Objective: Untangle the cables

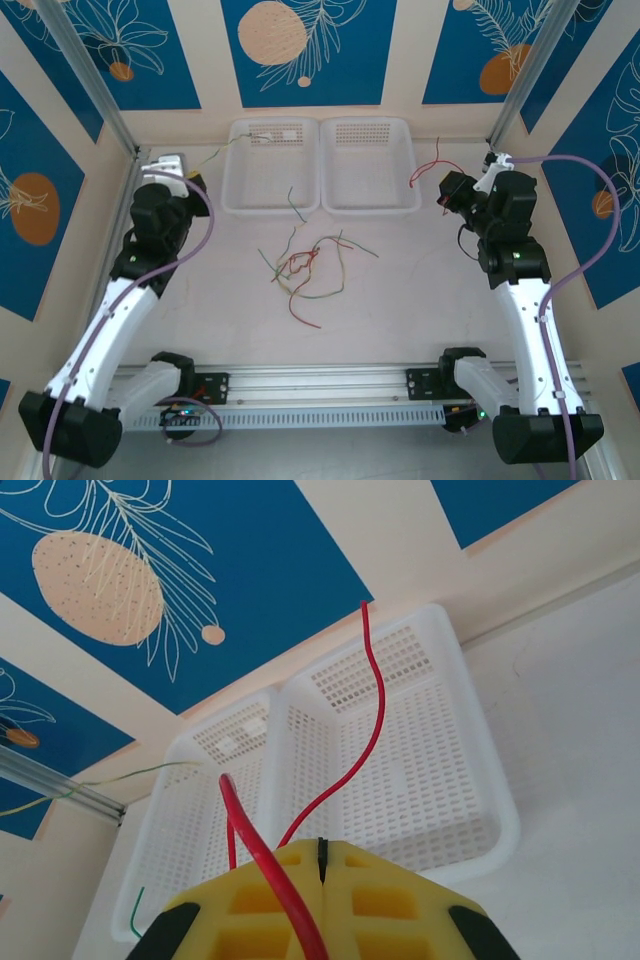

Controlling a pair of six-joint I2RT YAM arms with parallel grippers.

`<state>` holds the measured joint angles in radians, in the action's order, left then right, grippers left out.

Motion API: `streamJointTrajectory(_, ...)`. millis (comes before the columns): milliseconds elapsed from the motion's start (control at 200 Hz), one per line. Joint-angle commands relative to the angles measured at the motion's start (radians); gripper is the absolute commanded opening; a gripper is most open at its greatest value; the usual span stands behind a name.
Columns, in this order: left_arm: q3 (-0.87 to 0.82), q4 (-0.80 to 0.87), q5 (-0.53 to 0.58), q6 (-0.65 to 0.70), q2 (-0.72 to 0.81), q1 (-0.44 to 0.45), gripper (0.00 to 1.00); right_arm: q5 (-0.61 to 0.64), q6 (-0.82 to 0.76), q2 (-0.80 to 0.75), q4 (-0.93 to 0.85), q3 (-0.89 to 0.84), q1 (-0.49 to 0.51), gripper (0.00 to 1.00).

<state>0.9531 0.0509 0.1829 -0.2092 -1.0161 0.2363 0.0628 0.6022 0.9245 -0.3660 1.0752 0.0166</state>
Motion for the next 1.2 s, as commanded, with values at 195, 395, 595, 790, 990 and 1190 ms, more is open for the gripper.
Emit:
streamJointTrajectory(195, 0.227, -0.004, 0.003, 0.064, -0.37, -0.011, 0.0, 0.009, 0.011, -0.037, 0.01, -0.021, 0.026, 0.0)
streamJointTrajectory(395, 0.444, 0.11, 0.006, 0.041, -0.653, -0.009, 0.0, 0.024, 0.0, -0.056, -0.003, -0.025, 0.029, 0.0)
streamJointTrajectory(595, 0.637, 0.185, -0.026, 0.032, -0.901, 0.003, 0.0, 0.038, -0.01, -0.075, -0.017, -0.017, 0.032, 0.0)
streamJointTrajectory(790, 0.825, 0.339, -0.059, -0.024, -1.119, 0.005, 0.0, 0.043, -0.019, -0.096, -0.019, -0.022, 0.032, 0.0)
streamJointTrajectory(990, 0.859, 0.37, -0.069, -0.082, -1.208, 0.008, 0.0, 0.041, -0.027, -0.102, -0.021, -0.023, 0.034, 0.0)
streamJointTrajectory(1190, 0.919, 0.411, -0.089, -0.097, -1.275, 0.008, 0.0, -0.056, -0.052, -0.067, -0.019, -0.003, 0.037, 0.0)
